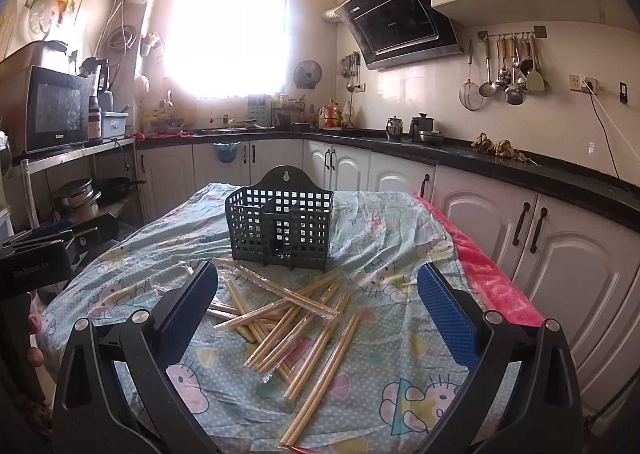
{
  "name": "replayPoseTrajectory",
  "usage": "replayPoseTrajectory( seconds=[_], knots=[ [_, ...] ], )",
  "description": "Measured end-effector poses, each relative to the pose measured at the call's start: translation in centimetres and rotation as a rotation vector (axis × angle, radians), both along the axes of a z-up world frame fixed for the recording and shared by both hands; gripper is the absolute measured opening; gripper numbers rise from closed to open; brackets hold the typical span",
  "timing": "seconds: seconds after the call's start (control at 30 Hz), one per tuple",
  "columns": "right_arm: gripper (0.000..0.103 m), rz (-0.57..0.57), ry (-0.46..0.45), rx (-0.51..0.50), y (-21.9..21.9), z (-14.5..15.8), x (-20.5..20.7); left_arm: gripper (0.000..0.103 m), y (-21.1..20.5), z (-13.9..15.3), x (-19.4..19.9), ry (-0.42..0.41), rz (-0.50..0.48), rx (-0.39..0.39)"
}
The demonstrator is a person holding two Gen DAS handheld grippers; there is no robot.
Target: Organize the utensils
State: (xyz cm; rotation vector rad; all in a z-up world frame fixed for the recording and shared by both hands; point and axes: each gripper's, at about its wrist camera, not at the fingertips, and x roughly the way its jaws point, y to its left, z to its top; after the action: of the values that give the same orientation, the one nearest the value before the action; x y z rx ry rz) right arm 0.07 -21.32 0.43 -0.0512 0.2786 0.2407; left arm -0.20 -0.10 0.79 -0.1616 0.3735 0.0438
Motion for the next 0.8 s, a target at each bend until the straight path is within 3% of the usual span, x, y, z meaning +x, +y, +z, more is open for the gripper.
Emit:
replayPoseTrajectory(
  seconds=[0.8],
  knots=[
    [0.097, 0.003, -0.002, -0.002, -0.09, -0.23, -0.18, 0.093, 0.00, 0.09, -0.24, -0.003, -0.004, -0.005]
  ],
)
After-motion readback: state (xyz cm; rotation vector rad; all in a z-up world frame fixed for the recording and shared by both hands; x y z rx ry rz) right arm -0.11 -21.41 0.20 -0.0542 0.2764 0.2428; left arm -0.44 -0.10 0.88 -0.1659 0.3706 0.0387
